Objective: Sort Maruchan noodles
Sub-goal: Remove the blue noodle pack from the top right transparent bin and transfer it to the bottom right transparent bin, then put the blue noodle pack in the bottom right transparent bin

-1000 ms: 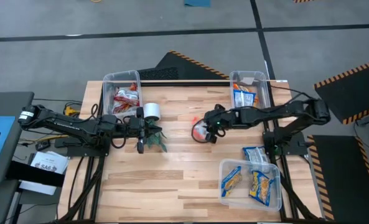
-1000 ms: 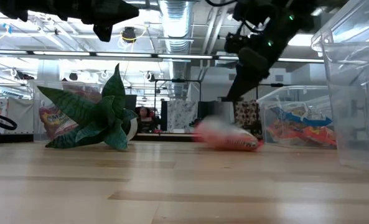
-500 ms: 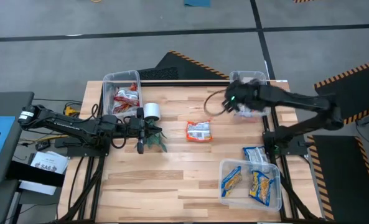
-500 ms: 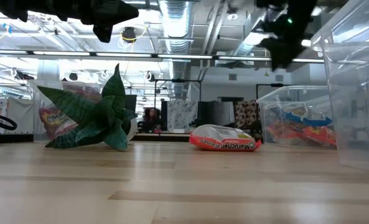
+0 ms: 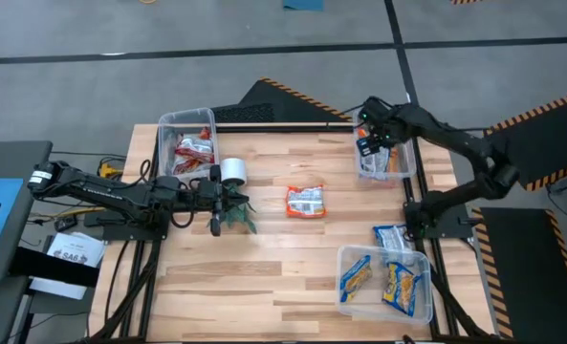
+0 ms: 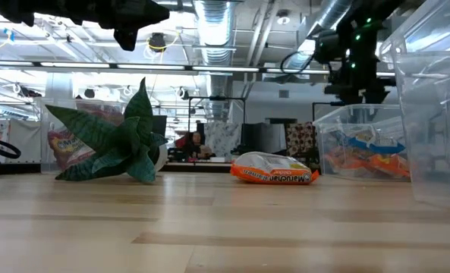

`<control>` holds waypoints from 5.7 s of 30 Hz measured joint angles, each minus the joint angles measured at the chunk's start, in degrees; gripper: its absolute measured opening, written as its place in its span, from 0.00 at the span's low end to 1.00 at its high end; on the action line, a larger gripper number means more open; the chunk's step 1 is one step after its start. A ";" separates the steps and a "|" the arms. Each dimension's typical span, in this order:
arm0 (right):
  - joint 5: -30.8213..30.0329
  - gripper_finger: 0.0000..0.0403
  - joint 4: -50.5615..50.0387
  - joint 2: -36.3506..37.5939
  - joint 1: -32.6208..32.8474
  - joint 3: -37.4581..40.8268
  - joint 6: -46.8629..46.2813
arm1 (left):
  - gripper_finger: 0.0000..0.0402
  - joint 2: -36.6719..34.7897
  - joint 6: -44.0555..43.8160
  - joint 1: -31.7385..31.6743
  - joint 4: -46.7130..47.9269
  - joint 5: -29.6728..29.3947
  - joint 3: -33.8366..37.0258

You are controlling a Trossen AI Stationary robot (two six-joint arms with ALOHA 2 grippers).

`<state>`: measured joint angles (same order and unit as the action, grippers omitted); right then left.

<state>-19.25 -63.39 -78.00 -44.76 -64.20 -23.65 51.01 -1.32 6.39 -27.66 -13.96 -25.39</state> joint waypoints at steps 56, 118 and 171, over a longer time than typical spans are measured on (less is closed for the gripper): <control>12.69 0.02 -10.26 21.39 26.54 -16.66 0.72 | 0.00 -0.01 -0.87 0.00 -0.57 -0.11 0.00; 18.00 0.61 -18.62 15.62 60.37 10.80 -51.77 | 0.00 -0.03 -1.53 0.02 0.24 0.13 0.00; 13.85 0.02 -12.64 1.83 61.28 7.30 -36.30 | 0.00 -0.03 -2.32 0.01 -0.15 0.07 0.00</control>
<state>-5.40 -76.03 -76.17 16.51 -56.90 -59.95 50.98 -3.64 6.41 -27.81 -13.89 -25.39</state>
